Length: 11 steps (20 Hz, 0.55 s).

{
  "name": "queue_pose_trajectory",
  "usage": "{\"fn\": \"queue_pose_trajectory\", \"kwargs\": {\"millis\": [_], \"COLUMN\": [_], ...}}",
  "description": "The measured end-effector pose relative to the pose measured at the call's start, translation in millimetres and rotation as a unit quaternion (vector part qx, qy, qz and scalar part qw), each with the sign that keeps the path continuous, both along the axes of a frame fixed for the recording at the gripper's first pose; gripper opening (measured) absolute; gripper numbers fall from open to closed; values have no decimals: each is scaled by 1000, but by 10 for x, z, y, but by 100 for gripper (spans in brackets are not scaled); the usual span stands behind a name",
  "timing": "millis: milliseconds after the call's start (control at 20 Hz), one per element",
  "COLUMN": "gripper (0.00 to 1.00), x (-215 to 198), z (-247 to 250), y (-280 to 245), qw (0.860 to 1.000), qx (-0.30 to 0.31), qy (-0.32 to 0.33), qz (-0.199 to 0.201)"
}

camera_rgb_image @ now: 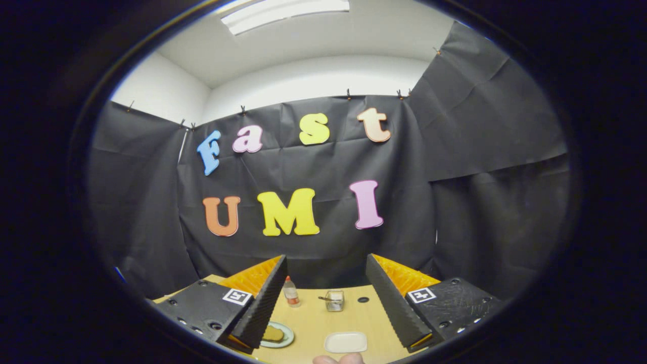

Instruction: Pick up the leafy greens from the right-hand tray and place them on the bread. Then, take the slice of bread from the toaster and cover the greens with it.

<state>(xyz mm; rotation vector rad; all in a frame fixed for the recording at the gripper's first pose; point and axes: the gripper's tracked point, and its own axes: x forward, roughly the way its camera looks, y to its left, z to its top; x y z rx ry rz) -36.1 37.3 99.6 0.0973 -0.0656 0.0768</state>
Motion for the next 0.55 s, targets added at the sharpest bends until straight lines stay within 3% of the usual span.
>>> {"fn": "queue_pose_trajectory", "kwargs": {"millis": [550], "gripper": [96], "x": [29], "z": [47], "y": [183], "qw": [1000], "qx": [-2], "qy": [-7], "qz": [14]}}
